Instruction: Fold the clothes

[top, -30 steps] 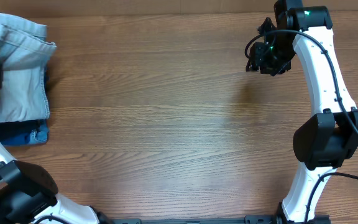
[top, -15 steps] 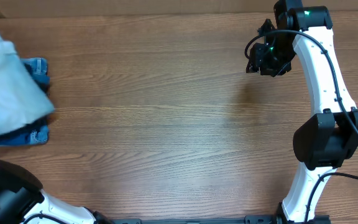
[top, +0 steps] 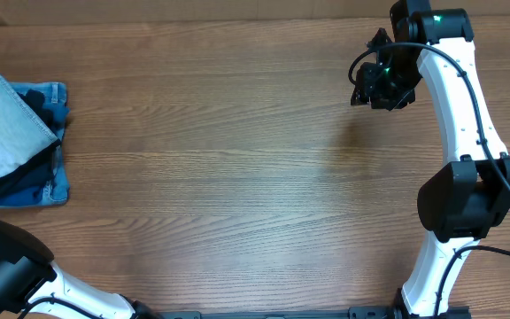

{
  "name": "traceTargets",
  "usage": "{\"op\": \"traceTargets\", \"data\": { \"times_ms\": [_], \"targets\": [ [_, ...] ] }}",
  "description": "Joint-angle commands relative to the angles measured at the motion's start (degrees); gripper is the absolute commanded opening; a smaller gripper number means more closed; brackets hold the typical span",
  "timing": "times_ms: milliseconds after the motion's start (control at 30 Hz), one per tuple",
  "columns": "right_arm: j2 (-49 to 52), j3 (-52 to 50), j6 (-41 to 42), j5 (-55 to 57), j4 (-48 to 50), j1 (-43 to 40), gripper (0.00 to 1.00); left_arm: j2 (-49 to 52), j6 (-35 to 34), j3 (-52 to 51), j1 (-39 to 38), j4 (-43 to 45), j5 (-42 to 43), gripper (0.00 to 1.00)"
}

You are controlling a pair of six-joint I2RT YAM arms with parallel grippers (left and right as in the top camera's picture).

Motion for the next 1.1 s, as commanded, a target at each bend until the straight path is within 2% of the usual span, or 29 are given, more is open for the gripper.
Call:
{"op": "traceTargets", "data": {
  "times_ms": [0,67,133,167,200,233,333,367,400,567,667,833,900,1067],
  "targets": [
    [-1.75,1.29,0.52,-0.68,0.98,-0.07,0.49,-0.76,-5.22,1.46,-0.52,-0.72,10.29,0.49],
    [-1.75,1.29,2.82,-2.27,3.19,-0.13,0.50,-1.68,-6.10,1.46,-2.56,-2.64,10.45,0.66],
    [-1.77,1.33,3.61,-2.38,6.05,-0.46,0.56,-3.04,-8.39,1.46,-5.62,-3.21,10.47,0.78],
    [-1.77,1.36,3.48,-2.36,7.26,-0.55,0.61,-3.85,-9.20,1.46,-7.50,-3.48,10.38,0.85],
    [-1.77,1.55,2.16,-2.29,8.07,-0.61,0.67,-4.57,-9.70,1.46,-9.16,-3.85,10.38,0.97],
    [-1.77,1.70,-0.92,-1.05,9.11,-0.59,0.74,-5.42,-9.84,1.46,-11.37,-4.33,10.01,1.00],
    [-1.88,1.81,-6.75,7.50,11.85,-0.44,0.83,-7.43,-14.60,1.46,-18.47,-4.74,5.79,1.00],
    [-1.88,1.81,-7.69,8.22,12.55,-0.42,0.94,-7.85,-16.48,1.46,-20.61,-4.96,5.38,1.00],
    [-1.88,1.81,-7.10,7.69,14.10,-0.44,1.00,-8.09,-18.45,1.46,-23.56,-5.33,5.31,1.00],
    [-1.97,1.90,-7.21,6.38,17.77,-0.44,1.00,-7.87,-18.78,1.46,-32.41,-8.07,5.31,1.00],
    [-1.99,1.92,-7.15,6.34,19.34,-0.83,1.00,-7.89,-18.01,1.46,-35.87,-6.45,4.90,1.00],
    [-4.17,1.92,-5.62,2.89,16.39,-1.99,1.00,-9.57,-19.91,1.53,-36.46,-8.48,8.35,1.00],
    [-6.95,1.90,-2.58,-0.02,15.76,-2.99,1.00,-10.95,-18.47,1.51,-36.48,-12.74,8.39,1.00],
    [-13.86,1.77,-0.35,2.29,13.20,-4.35,1.00,-16.83,-17.11,1.44,-36.48,-16.28,10.19,1.00]
  ]
}}
